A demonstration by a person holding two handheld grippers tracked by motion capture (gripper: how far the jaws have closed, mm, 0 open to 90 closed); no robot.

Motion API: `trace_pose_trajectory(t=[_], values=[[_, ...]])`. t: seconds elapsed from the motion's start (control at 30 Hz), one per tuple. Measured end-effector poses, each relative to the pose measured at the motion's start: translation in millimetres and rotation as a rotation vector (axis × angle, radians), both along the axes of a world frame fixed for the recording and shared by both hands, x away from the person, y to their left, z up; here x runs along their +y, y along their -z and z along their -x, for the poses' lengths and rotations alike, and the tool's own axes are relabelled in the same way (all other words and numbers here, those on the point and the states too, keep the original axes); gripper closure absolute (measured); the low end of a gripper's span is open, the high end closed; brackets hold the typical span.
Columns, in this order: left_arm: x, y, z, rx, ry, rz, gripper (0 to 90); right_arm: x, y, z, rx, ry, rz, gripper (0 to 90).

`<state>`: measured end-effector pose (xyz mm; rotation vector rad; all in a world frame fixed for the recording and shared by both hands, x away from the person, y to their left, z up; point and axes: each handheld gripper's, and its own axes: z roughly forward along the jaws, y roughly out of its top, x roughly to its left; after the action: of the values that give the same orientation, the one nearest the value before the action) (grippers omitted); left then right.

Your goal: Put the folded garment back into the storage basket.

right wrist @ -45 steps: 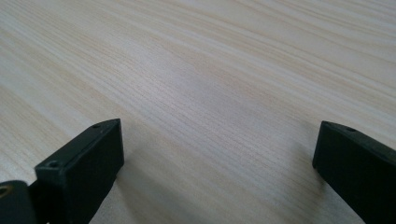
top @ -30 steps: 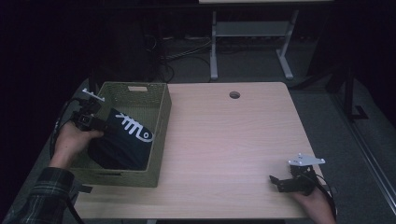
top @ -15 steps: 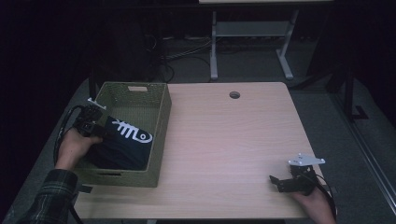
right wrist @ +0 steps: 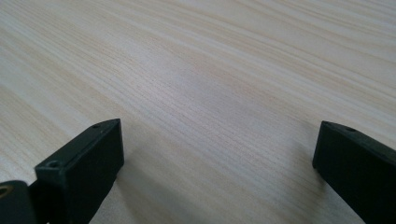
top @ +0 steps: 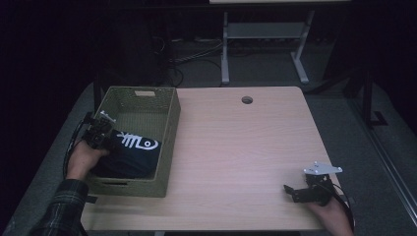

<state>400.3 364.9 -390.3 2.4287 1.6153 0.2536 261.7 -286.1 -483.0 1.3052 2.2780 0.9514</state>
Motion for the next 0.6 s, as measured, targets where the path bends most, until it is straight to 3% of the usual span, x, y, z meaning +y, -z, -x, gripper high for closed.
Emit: trace_pose_trajectory(t=[0.23, 0.6], values=[[-1.9, 8.1, 0.8, 0.001, -0.004, -0.037, 65.1, 0.0, 0.0, 0.0, 0.000, 0.000, 0.000, 1.7], [2.7, -13.5, 8.5, -0.078, -0.025, 0.014, 39.9, 0.0, 0.0, 0.0, 0.000, 0.000, 0.000, 1.7]])
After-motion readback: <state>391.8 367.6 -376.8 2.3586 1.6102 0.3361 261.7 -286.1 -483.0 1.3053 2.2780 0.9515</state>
